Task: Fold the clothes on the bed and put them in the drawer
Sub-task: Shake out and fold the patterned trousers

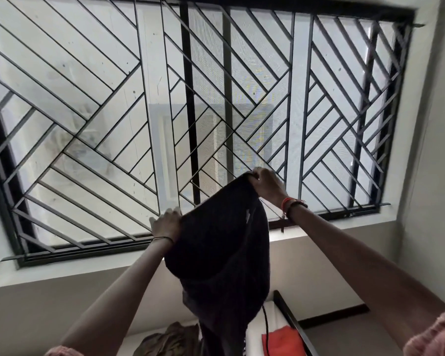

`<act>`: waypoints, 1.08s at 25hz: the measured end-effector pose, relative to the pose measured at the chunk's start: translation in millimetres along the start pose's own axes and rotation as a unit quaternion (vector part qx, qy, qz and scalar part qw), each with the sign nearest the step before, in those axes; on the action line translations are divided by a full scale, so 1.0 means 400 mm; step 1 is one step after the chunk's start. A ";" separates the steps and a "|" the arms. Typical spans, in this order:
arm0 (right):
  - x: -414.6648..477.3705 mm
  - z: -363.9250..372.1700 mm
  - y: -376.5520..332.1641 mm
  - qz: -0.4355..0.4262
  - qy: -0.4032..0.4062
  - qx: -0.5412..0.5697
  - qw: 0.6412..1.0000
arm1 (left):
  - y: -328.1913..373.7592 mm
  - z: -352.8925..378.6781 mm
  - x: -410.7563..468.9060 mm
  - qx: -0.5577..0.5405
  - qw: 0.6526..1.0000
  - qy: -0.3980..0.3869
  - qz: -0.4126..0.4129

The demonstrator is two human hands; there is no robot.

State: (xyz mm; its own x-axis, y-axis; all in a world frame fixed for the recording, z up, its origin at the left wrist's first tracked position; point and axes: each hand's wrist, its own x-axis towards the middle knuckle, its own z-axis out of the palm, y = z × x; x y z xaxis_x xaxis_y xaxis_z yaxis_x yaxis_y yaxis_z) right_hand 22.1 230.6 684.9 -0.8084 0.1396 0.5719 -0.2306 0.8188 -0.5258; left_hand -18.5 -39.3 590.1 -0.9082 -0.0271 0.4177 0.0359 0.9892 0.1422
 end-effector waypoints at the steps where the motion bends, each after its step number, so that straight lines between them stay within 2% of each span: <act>1: 0.005 -0.014 0.008 0.010 0.010 -0.007 1.000 | -0.013 0.007 -0.009 -0.010 1.000 -0.015 -0.010; 6: 0.024 -0.089 0.082 0.091 0.058 -0.026 0.994 | -0.074 0.007 -0.028 -0.024 0.994 -0.094 -0.055; 8: 0.017 -0.102 0.093 0.101 0.058 -0.056 0.992 | -0.086 -0.007 -0.003 -0.130 0.978 -0.148 -0.068; 9: 0.015 -0.103 0.099 0.110 0.057 -0.068 0.990 | -0.089 -0.013 0.013 -0.230 0.955 -0.170 -0.085; 11: 0.015 -0.104 0.109 0.139 0.051 -0.047 0.988 | -0.078 -0.041 0.037 -0.435 0.869 -0.198 -0.125; 13: 0.019 -0.107 0.118 0.180 0.044 0.079 0.980 | -0.051 -0.087 0.043 -0.537 0.814 -0.178 -0.126; 16: 0.016 -0.127 0.120 0.239 0.065 0.278 0.928 | -0.029 -0.154 0.050 -0.622 0.766 -0.161 -0.018; 19: 0.028 -0.145 0.145 0.236 0.057 0.333 0.911 | -0.061 -0.199 0.062 -0.692 0.684 -0.201 0.114; 20: 0.032 -0.150 0.152 0.224 0.046 0.340 0.912 | -0.069 -0.213 0.062 -0.685 0.683 -0.210 0.143; 21: 0.035 -0.153 0.157 0.209 0.031 0.340 0.916 | -0.071 -0.227 0.062 -0.642 0.717 -0.211 0.174; 23: 0.045 -0.146 0.173 0.161 0.004 0.318 0.934 | -0.061 -0.239 0.079 -0.456 0.837 -0.167 0.252; 24: 0.047 -0.139 0.177 0.139 -0.005 0.289 0.947 | -0.057 -0.232 0.095 -0.364 0.874 -0.146 0.286; 27: 0.026 -0.118 0.183 0.055 -0.034 0.167 0.984 | -0.053 -0.180 0.136 -0.251 0.903 -0.111 0.330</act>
State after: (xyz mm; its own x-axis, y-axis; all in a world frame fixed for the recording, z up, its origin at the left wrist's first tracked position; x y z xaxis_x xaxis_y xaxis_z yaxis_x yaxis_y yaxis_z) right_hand 22.2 318.3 682.0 -0.8703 0.1697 0.4623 -0.2955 0.5712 -0.7658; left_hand -38.8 -72.0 674.5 -0.6785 0.6297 0.3784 0.7346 0.5875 0.3395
